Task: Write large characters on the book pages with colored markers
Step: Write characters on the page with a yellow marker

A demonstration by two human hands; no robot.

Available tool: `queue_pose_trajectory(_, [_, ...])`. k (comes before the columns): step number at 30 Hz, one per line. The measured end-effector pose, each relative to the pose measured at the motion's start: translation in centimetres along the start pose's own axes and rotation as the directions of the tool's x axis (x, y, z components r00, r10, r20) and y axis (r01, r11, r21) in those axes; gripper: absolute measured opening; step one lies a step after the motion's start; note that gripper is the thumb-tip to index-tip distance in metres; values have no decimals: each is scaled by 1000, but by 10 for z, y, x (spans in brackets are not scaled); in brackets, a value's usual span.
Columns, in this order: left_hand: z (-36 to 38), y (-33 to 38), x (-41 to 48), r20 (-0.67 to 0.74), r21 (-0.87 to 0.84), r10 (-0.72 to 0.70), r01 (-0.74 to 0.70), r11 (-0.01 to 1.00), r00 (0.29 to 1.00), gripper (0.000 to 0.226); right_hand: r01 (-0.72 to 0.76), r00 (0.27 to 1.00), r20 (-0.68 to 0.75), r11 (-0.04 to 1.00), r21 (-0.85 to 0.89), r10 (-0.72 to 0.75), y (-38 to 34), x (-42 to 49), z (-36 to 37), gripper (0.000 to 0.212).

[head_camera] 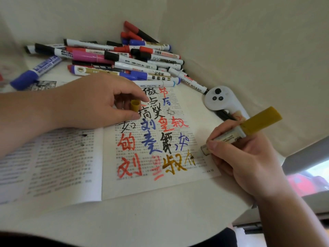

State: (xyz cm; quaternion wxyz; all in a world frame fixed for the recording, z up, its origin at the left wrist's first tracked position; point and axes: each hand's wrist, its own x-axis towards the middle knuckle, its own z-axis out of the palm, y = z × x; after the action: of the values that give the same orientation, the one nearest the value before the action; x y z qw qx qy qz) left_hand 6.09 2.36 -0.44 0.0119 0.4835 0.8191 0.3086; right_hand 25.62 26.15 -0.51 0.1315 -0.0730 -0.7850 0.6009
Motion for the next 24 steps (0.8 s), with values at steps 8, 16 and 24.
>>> queue_pose_trajectory(8, [-1,0,-1,5,-26,1,-1,1000,1000,47,5,1000,26,999,37,-6,-4,-2,2,6])
queue_pose_trajectory(16, [1,-3,-3,-20,-38,9,-10,999,1000,44,-16,996,-91,1000,-11,15,-4,2,5,7])
queue_pose_trajectory(24, [2,-1,-1,-19,-80,-5,3,997,1000,45,-32,994,-110,999,-43,28,-4,1,4,7])
